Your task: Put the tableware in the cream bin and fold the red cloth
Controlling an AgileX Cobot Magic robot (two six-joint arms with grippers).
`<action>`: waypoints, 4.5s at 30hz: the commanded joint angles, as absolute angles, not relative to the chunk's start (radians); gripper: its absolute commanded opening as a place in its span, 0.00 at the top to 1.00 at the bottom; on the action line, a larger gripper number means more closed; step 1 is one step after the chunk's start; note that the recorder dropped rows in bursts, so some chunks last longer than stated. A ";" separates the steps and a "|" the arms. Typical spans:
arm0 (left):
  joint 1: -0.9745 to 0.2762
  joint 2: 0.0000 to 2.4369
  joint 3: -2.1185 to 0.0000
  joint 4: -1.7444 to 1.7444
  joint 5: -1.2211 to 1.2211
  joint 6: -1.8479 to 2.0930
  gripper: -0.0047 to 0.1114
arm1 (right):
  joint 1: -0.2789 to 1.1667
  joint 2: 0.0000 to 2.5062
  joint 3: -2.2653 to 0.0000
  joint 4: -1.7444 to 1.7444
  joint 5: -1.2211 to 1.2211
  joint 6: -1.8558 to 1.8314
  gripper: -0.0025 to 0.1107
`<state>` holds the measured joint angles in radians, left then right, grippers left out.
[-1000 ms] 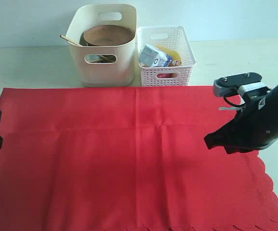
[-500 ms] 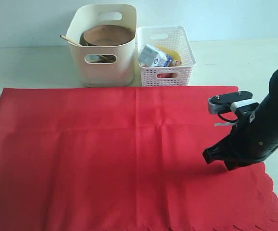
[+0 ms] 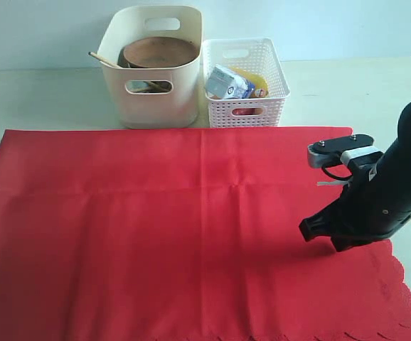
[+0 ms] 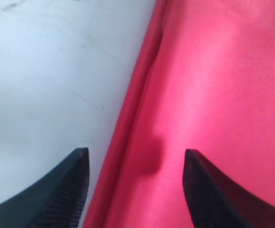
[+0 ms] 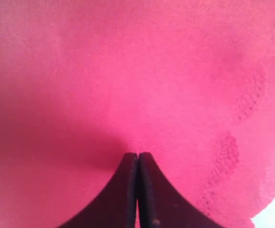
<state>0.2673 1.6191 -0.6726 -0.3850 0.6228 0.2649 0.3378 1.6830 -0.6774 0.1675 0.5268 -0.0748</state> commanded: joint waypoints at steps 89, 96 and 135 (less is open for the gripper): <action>0.040 1.577 -0.844 -0.567 0.990 0.511 0.96 | 0.336 1.711 -0.685 0.263 0.502 -0.112 0.98; -0.113 1.560 -0.956 -0.569 1.065 0.456 0.96 | 0.336 1.710 -0.685 0.270 0.502 -0.112 0.98; -0.716 2.108 -1.692 -0.884 1.085 0.226 0.96 | 0.336 1.710 -0.685 0.276 0.493 -0.112 0.98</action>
<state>-0.7011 2.0951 -1.6494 -0.8216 1.1004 0.2413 0.3378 1.7103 -0.6774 0.2706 0.5053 -0.1069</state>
